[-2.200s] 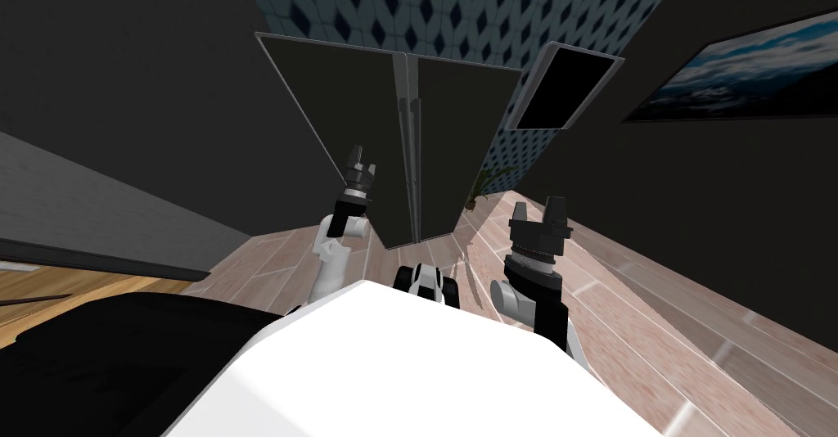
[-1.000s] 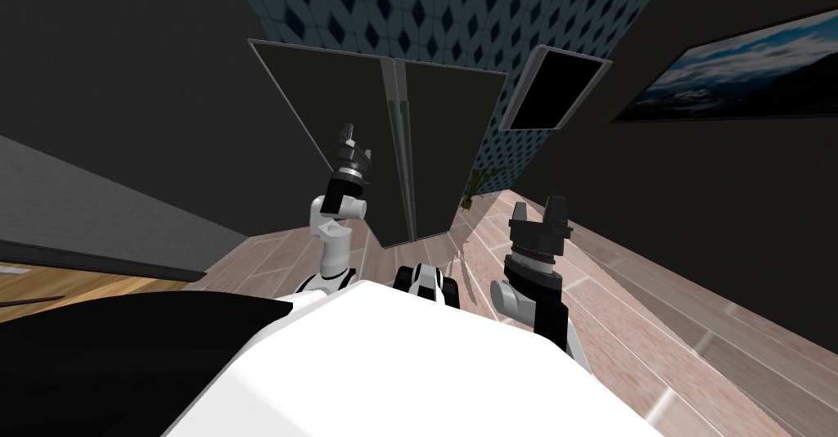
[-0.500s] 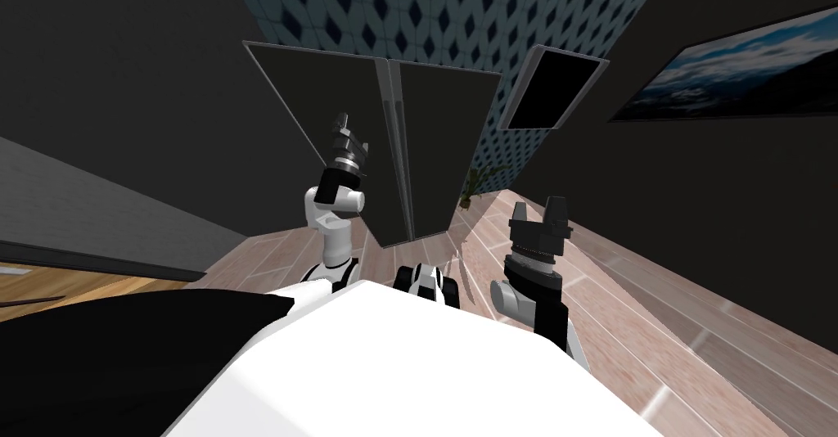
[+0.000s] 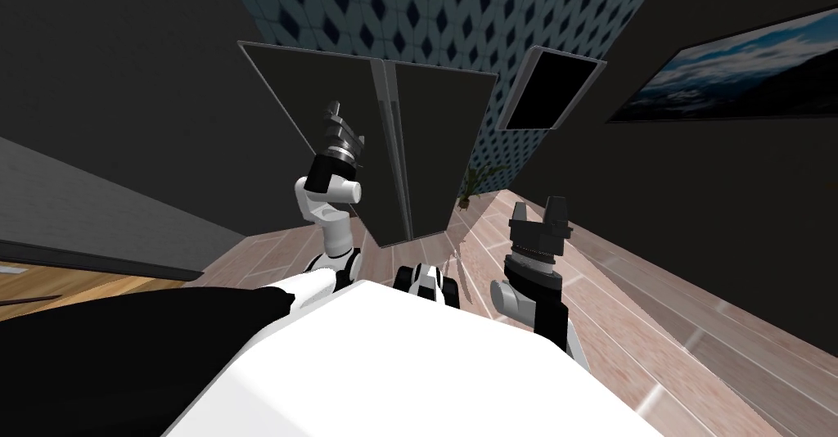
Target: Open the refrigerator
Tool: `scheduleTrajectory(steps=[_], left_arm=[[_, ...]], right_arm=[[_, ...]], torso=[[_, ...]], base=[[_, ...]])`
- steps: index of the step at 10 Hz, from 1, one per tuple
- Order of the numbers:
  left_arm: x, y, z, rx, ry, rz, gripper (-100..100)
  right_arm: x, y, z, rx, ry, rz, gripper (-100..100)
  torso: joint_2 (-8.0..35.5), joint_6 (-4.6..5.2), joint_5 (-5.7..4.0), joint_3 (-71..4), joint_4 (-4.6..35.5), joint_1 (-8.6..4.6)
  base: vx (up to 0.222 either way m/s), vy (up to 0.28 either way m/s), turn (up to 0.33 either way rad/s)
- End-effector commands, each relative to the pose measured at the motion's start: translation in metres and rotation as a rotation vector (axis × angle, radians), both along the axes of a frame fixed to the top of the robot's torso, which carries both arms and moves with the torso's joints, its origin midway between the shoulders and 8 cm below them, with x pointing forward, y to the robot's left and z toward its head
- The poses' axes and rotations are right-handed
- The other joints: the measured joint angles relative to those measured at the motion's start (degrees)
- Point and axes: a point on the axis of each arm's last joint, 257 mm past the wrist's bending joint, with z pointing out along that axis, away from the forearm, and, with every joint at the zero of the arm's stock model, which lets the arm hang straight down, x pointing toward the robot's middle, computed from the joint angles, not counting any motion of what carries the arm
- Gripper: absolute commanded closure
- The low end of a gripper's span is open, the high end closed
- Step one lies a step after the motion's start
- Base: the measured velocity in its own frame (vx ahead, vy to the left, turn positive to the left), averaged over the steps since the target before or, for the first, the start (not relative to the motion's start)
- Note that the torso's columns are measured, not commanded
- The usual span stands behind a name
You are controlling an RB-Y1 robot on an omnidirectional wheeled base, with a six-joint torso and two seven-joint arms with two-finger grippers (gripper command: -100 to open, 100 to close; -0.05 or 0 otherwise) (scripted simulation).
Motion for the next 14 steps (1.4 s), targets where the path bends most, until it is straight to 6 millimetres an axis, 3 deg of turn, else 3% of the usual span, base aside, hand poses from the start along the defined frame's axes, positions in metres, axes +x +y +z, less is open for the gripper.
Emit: scheduleTrajectory(steps=[1,3,4,6,7,9,10,12,13,14], left_arm=[[0.001,0.008,0.013,-0.048,0.002,-0.002,-100],[0.005,0.010,0.009,-0.064,0.029,0.005,-100],[0.003,0.015,0.023,-0.096,0.014,-0.003,-100],[0.007,0.017,0.019,-0.112,0.041,0.004,-100],[0.005,0.021,0.033,-0.146,0.026,-0.007,-100],[0.008,0.024,0.027,-0.161,0.055,0.001,-100],[0.007,0.028,0.040,-0.196,0.043,-0.012,-100],[0.010,0.030,0.034,-0.211,0.072,-0.004,-100],[0.009,0.033,0.046,-0.246,0.063,-0.019,-100],[0.011,0.035,0.040,-0.257,0.085,-0.012,-100]], right_arm=[[0.000,0.000,0.000,0.000,0.000,0.000,0],[0.000,0.000,0.000,0.000,0.000,0.000,0],[0.000,0.000,0.000,0.000,0.000,0.000,0],[0.000,0.000,0.000,0.000,0.000,0.000,0],[0.000,0.000,0.000,0.000,0.000,0.000,0],[0.000,0.000,0.000,0.000,0.000,0.000,0],[0.000,0.000,0.000,0.000,0.000,0.000,0],[0.000,0.000,0.000,0.000,0.000,0.000,0],[0.000,0.000,0.000,0.000,0.000,0.000,0],[0.000,0.000,0.000,0.000,0.000,0.000,0]], torso=[[0.02,-0.01,0.04,0.01,0.00,0.13],[-0.01,0.00,0.01,-0.01,0.00,0.04],[0.02,-0.01,0.04,0.01,0.00,0.11],[-0.01,0.00,0.00,0.00,0.00,0.01],[0.01,-0.01,0.03,0.01,0.00,0.09],[-0.03,0.00,0.01,-0.02,-0.01,0.02],[0.03,0.00,0.04,0.02,0.01,0.13],[0.01,0.00,0.01,0.00,0.00,0.03],[0.04,0.00,0.05,0.03,0.01,0.15],[-0.02,-0.01,0.03,-0.01,0.01,0.08]], base=[[0.013,-0.042,0.005],[0.012,-0.036,0.004],[0.011,-0.045,0.010],[0.015,-0.041,0.006],[0.029,-0.056,0.018],[0.023,-0.042,0.007],[0.027,-0.059,0.024],[0.020,-0.038,0.009],[0.031,-0.036,0.029],[0.037,-0.054,0.019]])
